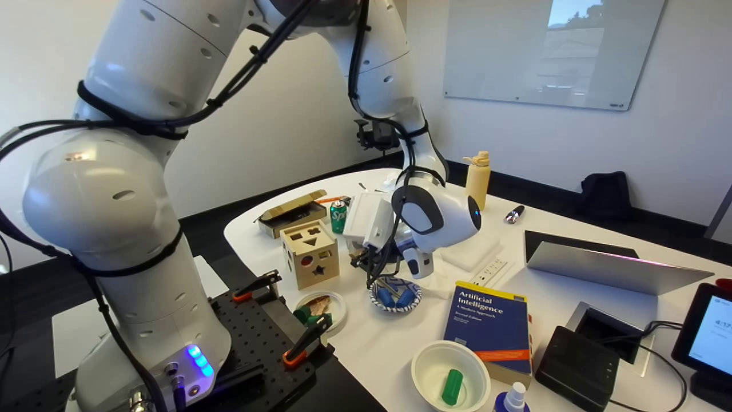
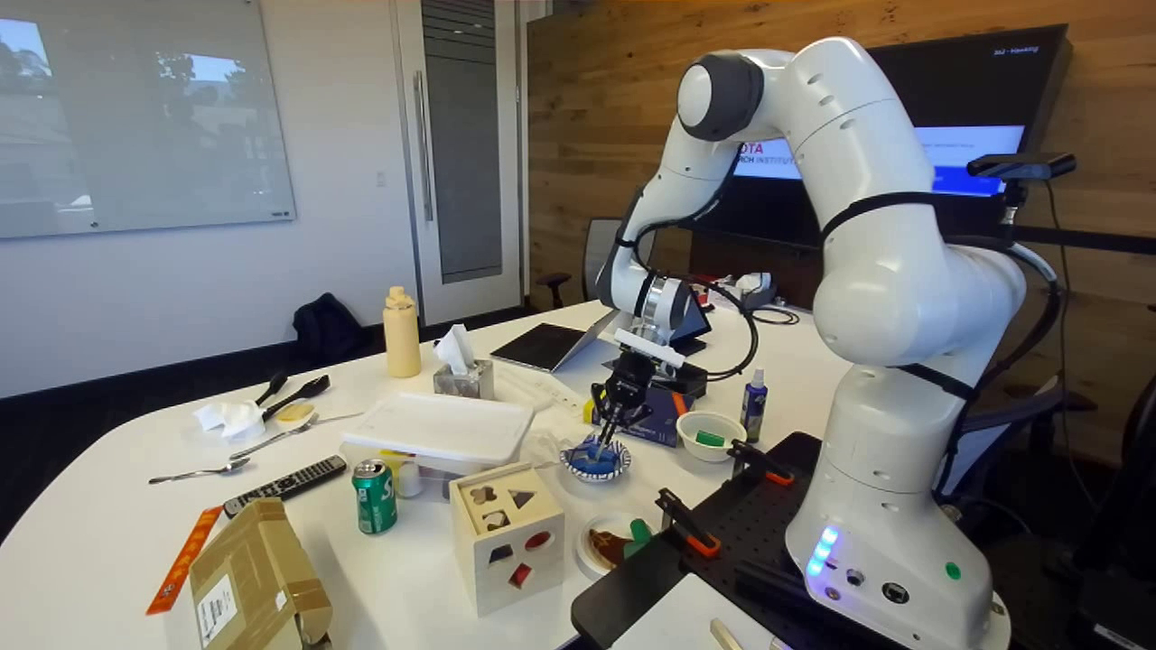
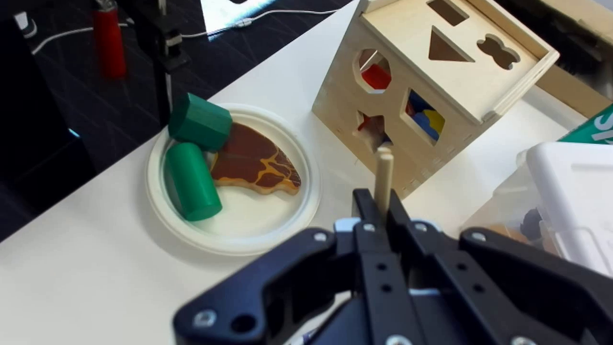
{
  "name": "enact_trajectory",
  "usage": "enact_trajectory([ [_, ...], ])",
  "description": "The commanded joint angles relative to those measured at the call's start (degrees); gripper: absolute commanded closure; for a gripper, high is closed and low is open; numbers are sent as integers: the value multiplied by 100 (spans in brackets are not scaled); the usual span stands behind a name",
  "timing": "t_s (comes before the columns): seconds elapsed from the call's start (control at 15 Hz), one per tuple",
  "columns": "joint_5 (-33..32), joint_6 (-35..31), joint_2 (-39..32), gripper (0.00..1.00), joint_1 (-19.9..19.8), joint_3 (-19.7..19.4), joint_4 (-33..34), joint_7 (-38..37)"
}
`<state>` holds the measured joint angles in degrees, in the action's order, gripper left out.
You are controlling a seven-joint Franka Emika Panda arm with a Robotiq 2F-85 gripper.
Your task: Stir the contents in the bowl
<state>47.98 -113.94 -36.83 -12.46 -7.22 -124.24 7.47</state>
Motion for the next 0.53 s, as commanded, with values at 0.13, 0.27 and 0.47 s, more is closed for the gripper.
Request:
enact_trajectory([
  [0.13, 41, -142, 233, 98, 105, 161, -142, 70],
  [0.27, 43, -88, 222, 98, 128, 195, -136, 1],
  [0.47, -14, 7, 259, 98, 172, 214, -180, -143],
])
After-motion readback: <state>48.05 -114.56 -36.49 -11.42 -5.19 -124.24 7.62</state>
